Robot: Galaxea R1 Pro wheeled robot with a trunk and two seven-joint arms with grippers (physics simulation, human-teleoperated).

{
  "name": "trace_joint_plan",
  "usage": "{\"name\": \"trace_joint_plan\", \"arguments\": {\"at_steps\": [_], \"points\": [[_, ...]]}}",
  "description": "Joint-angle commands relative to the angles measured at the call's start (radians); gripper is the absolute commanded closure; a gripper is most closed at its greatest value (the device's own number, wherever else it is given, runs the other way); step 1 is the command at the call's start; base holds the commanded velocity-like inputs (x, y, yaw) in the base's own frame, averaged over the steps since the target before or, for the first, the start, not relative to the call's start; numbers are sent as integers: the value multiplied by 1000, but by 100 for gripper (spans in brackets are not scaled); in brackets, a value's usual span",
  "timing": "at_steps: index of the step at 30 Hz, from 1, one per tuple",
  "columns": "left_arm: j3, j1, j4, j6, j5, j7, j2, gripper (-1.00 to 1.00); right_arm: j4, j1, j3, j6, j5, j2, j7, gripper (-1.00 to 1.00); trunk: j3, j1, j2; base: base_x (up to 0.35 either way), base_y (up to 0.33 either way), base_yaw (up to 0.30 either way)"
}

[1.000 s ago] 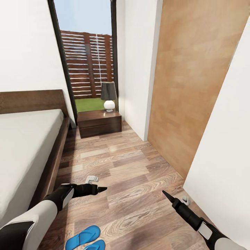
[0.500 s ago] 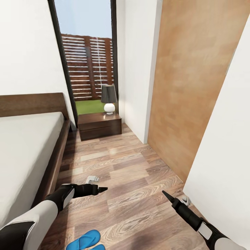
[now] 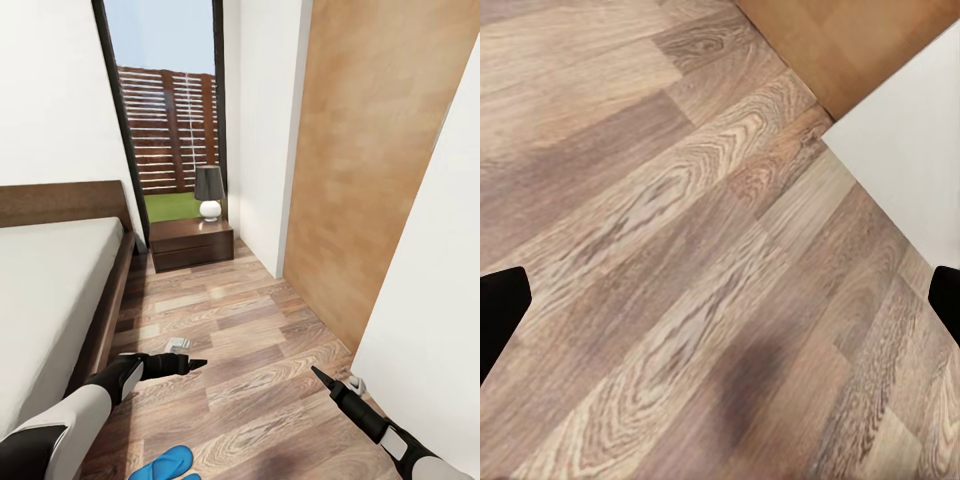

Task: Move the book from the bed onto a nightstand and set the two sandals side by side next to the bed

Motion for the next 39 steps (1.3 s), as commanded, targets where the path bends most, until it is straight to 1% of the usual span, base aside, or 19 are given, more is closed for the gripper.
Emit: {"name": "trace_joint_plan", "arguments": {"at_steps": [1,12,32,39], "points": [[8,0,-2,7,-8,-5,0,-100,0,-1,-2,7,-2,0,3,-100,-1,0,0,0,0,0],[8,1,2,-13,-6,-5,-3,-100,0,-1,-4,6,-3,0,2,-100,-1,0,0,0,0,0],[8,1,5,-16,-5,-5,-6,-100,1,-1,-5,4,-2,-1,6,-100,-1,0,0,0,0,0],[8,1,5,-16,-5,-6,-7,-100,2,-1,-5,5,-3,-1,0,-100,-2,0,0,0,-56,89]]}}
